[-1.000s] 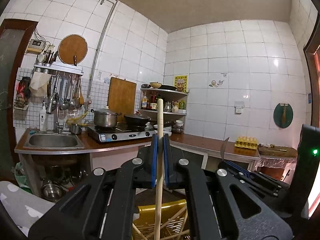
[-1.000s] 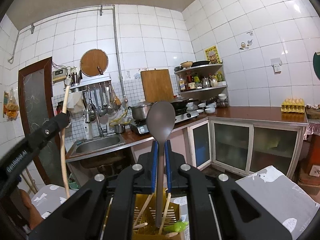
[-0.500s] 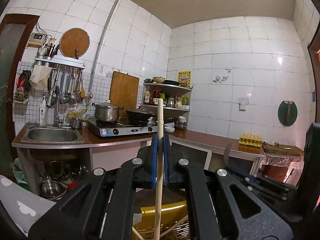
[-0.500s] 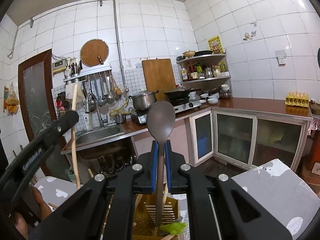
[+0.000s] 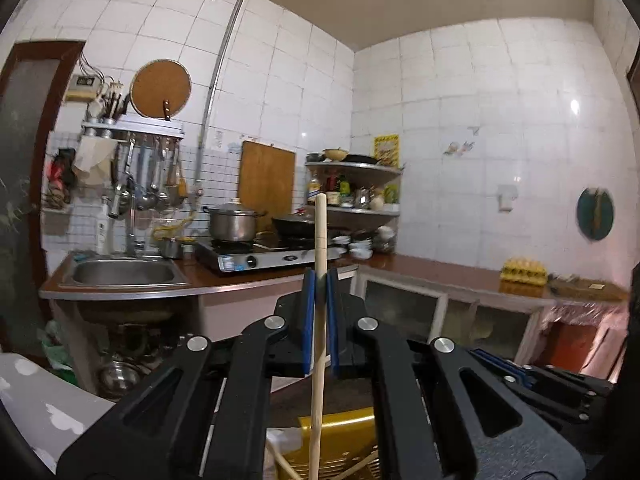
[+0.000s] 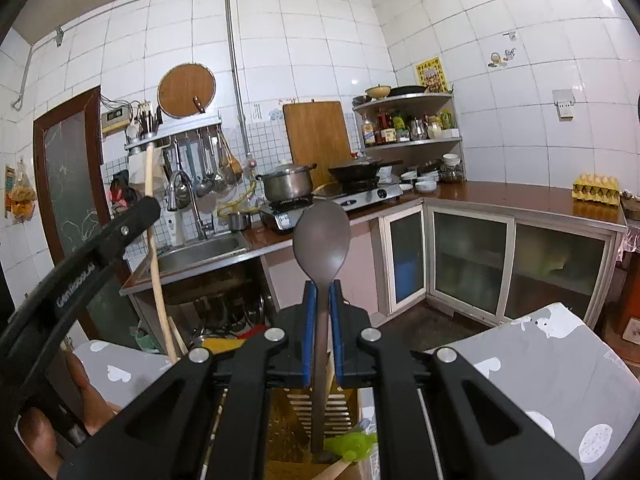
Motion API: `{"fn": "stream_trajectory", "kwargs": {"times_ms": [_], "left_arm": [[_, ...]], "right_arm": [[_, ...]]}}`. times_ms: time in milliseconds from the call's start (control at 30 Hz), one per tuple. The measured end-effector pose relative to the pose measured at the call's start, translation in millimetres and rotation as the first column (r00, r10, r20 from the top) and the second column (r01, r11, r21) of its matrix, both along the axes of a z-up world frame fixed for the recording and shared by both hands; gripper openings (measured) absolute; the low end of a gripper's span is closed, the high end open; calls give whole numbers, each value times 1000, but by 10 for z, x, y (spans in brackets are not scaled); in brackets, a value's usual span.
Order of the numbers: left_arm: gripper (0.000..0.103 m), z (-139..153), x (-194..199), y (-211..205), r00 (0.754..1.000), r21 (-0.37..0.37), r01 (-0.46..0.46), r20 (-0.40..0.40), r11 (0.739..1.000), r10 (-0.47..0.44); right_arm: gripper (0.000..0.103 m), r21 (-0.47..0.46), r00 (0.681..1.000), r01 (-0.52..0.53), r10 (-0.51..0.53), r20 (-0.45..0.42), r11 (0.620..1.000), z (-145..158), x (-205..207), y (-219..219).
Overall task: Organize utensils
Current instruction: 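Carry the left tool's chopstick over the holder while the right tool carries the spoon, then lower the chopstick and spoon into the holder and open both tools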
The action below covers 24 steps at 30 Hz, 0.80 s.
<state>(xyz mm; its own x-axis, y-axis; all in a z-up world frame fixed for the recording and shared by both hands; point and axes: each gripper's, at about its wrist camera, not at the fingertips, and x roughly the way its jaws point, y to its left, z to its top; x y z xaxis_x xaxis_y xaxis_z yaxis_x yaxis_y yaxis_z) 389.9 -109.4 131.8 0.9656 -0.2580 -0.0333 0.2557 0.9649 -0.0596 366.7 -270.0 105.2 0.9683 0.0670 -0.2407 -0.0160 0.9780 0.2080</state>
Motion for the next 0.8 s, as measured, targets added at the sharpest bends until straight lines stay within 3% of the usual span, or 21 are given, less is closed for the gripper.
{"fn": "stream_trajectory", "kwargs": {"times_ms": [167, 367, 433, 467, 500, 567, 633, 800], "left_arm": [[5, -24, 19, 24, 1000, -1, -13, -15, 1000, 13], [28, -21, 38, 43, 996, 50, -21, -87, 999, 26], [43, 10, -43, 74, 995, 73, -24, -96, 997, 31], [51, 36, -103, 103, 995, 85, -26, -98, 996, 34], [57, 58, -165, 143, 994, 93, -30, -101, 995, 40], [66, 113, -276, 231, 993, 98, -37, -105, 994, 47], [76, 180, -461, 375, 992, 95, -46, -109, 994, 57], [98, 313, -941, 734, 990, 58, -60, -122, 996, 67]], "right_arm": [[8, -1, 999, -7, 7, -36, 1000, -59, 20, 34], [9, -17, 991, -17, 15, -130, 1000, -94, 57, 17], [10, -36, 987, -17, 11, -159, 999, -64, 27, -6], [18, -44, 983, -19, 11, -183, 999, -54, 19, -19], [37, -50, 981, -15, 5, -196, 999, -37, 0, -33], [54, -66, 980, 0, -13, -196, 998, -1, -97, -65], [55, -81, 981, 13, -28, -191, 997, 52, -211, -94], [80, -130, 986, 50, -69, -150, 990, 192, -658, -125]]}}
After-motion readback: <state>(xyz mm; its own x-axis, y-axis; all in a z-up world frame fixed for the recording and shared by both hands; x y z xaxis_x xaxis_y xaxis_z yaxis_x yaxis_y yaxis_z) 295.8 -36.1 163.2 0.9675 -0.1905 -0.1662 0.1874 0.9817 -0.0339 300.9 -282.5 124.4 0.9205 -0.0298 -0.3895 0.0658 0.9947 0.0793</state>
